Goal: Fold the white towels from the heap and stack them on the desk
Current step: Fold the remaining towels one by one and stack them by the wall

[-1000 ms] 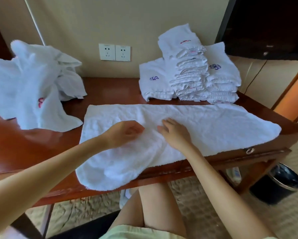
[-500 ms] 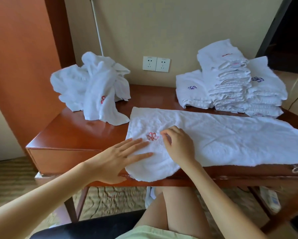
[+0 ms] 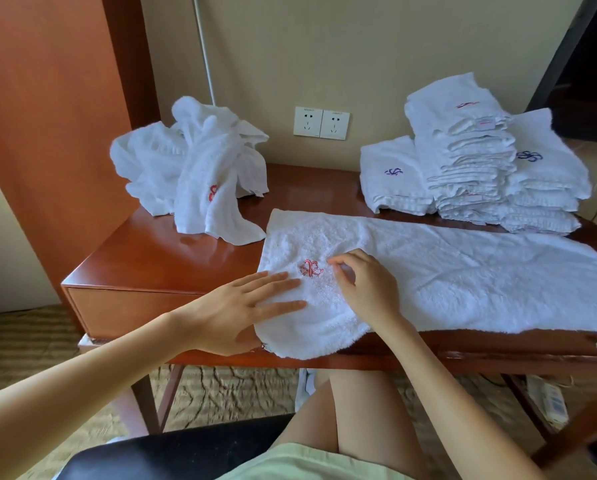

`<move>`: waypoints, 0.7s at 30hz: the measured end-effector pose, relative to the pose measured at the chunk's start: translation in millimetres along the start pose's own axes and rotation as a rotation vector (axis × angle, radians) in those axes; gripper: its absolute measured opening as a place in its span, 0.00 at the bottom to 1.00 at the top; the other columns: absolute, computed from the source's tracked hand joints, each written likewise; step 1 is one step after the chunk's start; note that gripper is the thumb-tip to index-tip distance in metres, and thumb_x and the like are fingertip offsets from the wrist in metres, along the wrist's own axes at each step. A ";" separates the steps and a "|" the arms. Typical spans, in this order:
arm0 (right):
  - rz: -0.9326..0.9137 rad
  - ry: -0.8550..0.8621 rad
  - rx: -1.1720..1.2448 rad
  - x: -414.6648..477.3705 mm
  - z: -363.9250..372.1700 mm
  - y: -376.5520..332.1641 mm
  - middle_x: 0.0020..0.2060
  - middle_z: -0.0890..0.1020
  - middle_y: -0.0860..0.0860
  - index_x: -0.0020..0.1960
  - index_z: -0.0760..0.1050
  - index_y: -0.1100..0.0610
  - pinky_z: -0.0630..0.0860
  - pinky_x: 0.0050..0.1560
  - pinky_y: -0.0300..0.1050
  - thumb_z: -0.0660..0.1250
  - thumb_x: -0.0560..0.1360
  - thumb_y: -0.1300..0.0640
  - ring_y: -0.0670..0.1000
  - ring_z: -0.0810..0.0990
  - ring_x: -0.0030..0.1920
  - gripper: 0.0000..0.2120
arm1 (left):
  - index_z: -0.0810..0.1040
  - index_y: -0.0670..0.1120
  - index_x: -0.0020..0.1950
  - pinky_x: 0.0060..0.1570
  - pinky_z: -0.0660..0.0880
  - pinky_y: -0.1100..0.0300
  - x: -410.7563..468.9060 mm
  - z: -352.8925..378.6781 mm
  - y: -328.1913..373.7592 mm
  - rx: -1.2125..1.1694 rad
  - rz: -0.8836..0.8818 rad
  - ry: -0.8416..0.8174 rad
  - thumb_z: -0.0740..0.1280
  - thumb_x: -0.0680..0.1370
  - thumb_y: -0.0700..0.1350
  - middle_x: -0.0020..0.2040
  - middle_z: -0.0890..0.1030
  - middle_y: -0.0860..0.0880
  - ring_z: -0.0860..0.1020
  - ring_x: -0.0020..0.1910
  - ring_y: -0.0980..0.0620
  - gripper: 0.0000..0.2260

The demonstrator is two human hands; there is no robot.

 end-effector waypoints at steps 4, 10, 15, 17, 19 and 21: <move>-0.051 -0.037 0.038 -3.2 -1.3 3.5 0.53 0.79 0.40 0.56 0.80 0.48 0.71 0.44 0.31 0.63 0.79 0.55 0.41 0.78 0.52 0.09 | 0.56 0.54 0.78 0.74 0.59 0.47 2.5 -0.5 2.8 0.040 0.025 0.036 0.69 0.76 0.53 0.79 0.56 0.47 0.52 0.78 0.46 0.35; -0.052 -0.084 0.068 0.8 -3.4 5.2 0.52 0.79 0.40 0.55 0.80 0.47 0.75 0.48 0.39 0.63 0.79 0.54 0.42 0.77 0.53 0.09 | 0.66 0.55 0.74 0.72 0.62 0.44 8.5 0.4 3.6 0.071 0.096 0.035 0.71 0.73 0.41 0.78 0.59 0.46 0.54 0.78 0.44 0.32; -0.046 -0.095 0.070 0.4 -4.1 5.1 0.52 0.79 0.40 0.56 0.80 0.48 0.74 0.47 0.37 0.63 0.79 0.55 0.42 0.77 0.52 0.09 | 0.83 0.54 0.57 0.62 0.74 0.54 18.1 -12.7 -0.4 -0.110 0.053 0.116 0.68 0.71 0.38 0.71 0.71 0.51 0.71 0.70 0.47 0.18; -0.035 -0.114 0.092 0.7 -5.6 6.0 0.52 0.79 0.40 0.56 0.80 0.48 0.74 0.48 0.37 0.62 0.80 0.54 0.42 0.77 0.52 0.09 | 0.84 0.54 0.54 0.57 0.76 0.62 18.6 -18.9 2.4 -0.257 -0.070 0.148 0.66 0.70 0.38 0.68 0.75 0.55 0.75 0.65 0.54 0.18; -0.031 -0.176 0.129 2.1 -9.5 6.1 0.52 0.79 0.39 0.56 0.80 0.47 0.74 0.51 0.38 0.61 0.80 0.51 0.41 0.77 0.53 0.10 | 0.85 0.51 0.54 0.53 0.77 0.65 20.4 -23.4 4.4 -0.477 -0.230 0.179 0.64 0.71 0.39 0.63 0.79 0.56 0.78 0.58 0.60 0.16; 0.000 -0.281 0.262 2.9 -17.7 5.6 0.52 0.80 0.38 0.56 0.79 0.46 0.73 0.55 0.38 0.61 0.80 0.47 0.39 0.77 0.55 0.10 | 0.84 0.41 0.49 0.49 0.78 0.58 24.9 -25.5 3.4 -0.714 -0.420 0.216 0.61 0.73 0.47 0.50 0.84 0.49 0.80 0.46 0.58 0.16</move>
Point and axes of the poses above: each hand's wrist, its own x-axis towards the middle knuckle, its own z-axis out of the palm, y = z × x, the point moved 1 cm from there along x, towards the middle knuckle
